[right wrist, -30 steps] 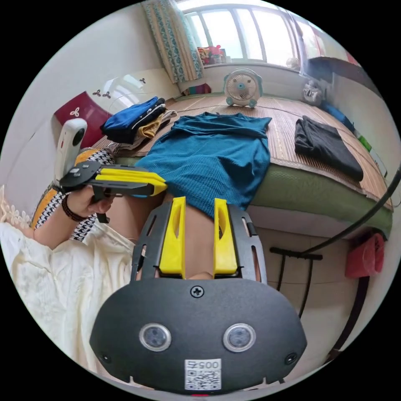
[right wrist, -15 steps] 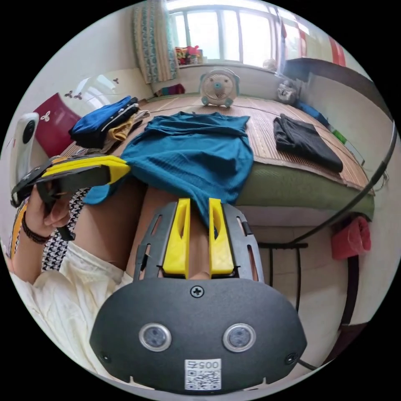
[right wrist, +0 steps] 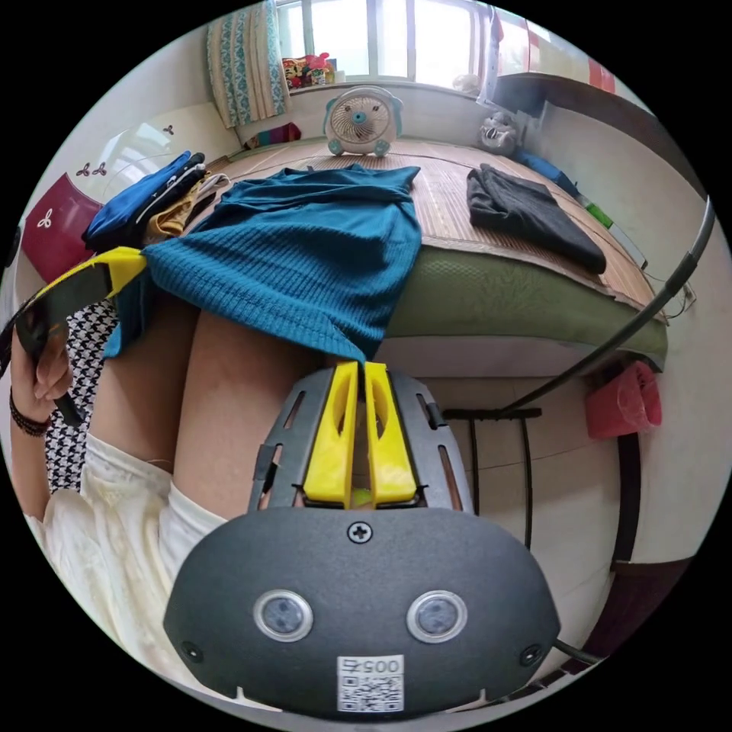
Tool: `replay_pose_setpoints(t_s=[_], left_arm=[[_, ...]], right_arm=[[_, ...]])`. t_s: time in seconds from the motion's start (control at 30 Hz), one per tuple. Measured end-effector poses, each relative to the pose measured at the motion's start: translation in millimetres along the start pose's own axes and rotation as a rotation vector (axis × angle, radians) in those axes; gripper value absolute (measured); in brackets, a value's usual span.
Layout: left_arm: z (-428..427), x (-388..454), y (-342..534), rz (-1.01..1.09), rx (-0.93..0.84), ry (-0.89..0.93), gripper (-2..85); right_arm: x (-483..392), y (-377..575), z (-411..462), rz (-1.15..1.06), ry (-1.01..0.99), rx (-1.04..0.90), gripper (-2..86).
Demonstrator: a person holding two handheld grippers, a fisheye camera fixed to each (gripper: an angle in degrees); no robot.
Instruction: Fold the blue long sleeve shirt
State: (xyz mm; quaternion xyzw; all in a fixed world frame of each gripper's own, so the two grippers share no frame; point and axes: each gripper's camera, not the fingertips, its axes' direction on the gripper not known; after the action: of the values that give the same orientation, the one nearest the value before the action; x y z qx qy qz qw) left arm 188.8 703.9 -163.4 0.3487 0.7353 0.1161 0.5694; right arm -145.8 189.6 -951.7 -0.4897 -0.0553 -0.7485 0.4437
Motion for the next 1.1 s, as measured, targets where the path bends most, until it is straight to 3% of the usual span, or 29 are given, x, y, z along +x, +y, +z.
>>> replay_pose_setpoints(t_s=[0.23,0.53,0.77,1.1], left_arm=[[-11.3,3.1,22.9,0.025,-0.084,-0.110,4.9],[-49.0,-15.7,80.6,-0.073,-0.216,-0.291,8.0],[-44.5,-3.9,100.6,-0.048,-0.262,-0.433,8.5],[-26.5,0.4,103.3,-0.033,-0.315,-0.423,7.1]], right_arm=[[16.0,-1.1,-53.4,0.020,0.139,0.170,-1.4],[12.2,-16.4,-88.8,0.047,0.124,0.298,-1.5],[8.0,-21.7,-87.7,0.053,0.121,0.299,-1.4],[11.4,-14.4,-91.6,0.066,0.118,0.284,-1.5]])
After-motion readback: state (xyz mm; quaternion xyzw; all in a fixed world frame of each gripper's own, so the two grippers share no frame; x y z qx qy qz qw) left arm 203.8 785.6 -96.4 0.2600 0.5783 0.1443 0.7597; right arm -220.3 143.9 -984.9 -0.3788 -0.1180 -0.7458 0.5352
